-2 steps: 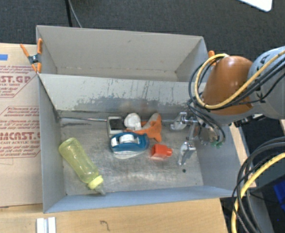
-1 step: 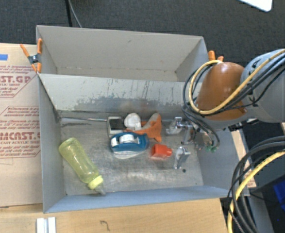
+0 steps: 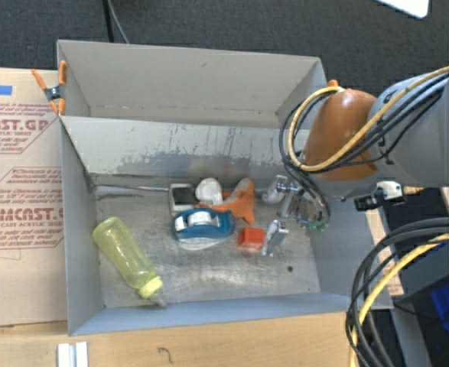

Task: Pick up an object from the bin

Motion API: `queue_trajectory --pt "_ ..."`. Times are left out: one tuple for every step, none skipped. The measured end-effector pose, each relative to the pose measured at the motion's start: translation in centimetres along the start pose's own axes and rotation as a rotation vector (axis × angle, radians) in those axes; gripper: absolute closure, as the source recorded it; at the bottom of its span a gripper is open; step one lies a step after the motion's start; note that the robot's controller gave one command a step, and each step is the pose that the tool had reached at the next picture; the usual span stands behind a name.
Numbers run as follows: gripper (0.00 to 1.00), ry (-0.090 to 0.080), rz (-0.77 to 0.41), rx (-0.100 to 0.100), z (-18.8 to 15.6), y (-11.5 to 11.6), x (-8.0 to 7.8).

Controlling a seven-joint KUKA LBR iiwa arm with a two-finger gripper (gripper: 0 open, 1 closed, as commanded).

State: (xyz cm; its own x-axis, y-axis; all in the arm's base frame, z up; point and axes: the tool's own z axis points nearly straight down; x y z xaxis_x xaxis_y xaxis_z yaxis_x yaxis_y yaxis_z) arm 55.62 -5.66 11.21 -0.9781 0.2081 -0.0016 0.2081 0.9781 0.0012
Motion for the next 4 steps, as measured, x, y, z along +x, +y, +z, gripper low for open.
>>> queue_trajectory --pt "0.00 -0.005 -0.144 0.003 4.1 0.8 -0.2" --pt "1.00 -0.015 0.190 0.002 3.6 2.4 1.7" --pt "1.00 -0.015 0.190 0.002 3.6 2.4 1.7" --pt "1.00 -0.010 0.190 0.002 3.3 2.3 1.8"
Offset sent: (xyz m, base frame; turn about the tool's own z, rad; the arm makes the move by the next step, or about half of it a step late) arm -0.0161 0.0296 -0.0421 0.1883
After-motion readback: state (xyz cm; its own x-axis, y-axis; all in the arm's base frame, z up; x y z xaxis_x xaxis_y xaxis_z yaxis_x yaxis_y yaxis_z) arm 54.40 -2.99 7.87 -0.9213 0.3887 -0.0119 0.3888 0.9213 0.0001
